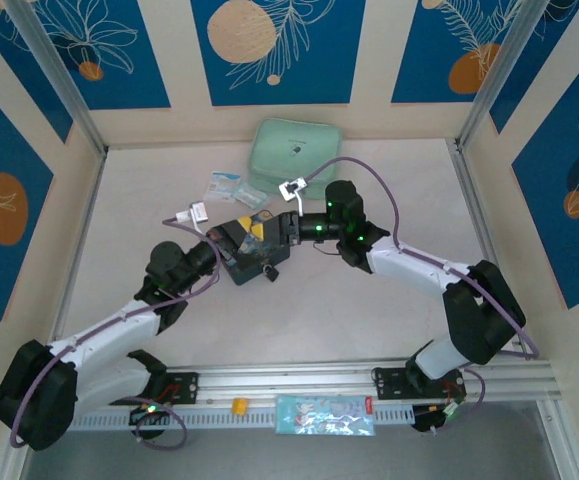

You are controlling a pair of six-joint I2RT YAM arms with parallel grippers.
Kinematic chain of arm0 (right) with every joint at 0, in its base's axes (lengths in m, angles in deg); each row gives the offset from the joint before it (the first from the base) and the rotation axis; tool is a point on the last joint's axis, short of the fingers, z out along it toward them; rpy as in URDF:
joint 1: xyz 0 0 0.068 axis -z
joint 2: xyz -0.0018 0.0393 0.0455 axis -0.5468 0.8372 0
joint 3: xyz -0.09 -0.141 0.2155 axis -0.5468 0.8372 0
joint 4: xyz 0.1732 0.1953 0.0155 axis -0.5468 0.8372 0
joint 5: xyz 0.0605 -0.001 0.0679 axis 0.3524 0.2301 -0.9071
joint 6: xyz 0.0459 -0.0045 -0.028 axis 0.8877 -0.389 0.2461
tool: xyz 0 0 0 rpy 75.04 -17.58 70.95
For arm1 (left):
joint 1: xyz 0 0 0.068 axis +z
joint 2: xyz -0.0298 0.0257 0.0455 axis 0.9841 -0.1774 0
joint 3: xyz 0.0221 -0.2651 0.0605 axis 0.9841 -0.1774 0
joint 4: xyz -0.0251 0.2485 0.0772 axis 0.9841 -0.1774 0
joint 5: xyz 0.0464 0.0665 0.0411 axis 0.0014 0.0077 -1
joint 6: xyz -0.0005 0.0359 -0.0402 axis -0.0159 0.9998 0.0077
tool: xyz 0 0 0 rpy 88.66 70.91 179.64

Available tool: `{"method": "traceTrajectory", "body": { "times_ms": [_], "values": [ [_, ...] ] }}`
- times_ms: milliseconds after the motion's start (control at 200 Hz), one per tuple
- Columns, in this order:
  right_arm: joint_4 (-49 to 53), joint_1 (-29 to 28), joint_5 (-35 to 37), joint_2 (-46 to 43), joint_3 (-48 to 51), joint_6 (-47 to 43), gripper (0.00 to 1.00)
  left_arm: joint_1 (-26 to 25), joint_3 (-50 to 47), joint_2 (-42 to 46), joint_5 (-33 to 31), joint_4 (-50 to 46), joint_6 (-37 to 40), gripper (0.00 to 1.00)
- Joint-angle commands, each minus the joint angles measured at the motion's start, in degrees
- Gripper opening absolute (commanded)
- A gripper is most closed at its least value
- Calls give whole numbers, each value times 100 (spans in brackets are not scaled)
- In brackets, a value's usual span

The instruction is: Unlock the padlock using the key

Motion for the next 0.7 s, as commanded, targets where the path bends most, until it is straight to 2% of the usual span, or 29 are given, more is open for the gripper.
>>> {"method": "traceTrajectory", "body": {
  "times_ms": [0,95,650,695],
  "values": [
    [-290,-80,75,32,36,147,34,-55,-85,110,-151,324,78,0],
    [-267,-117,84,60,44,122,31,-74,-111,110,-225,397,45,0],
    [-92,-179,138,157,11,25,28,-126,-158,-13,-351,777,-151,0],
    [-99,-178,137,157,18,25,25,-130,-160,-13,-359,777,-157,0]
  ]
}}
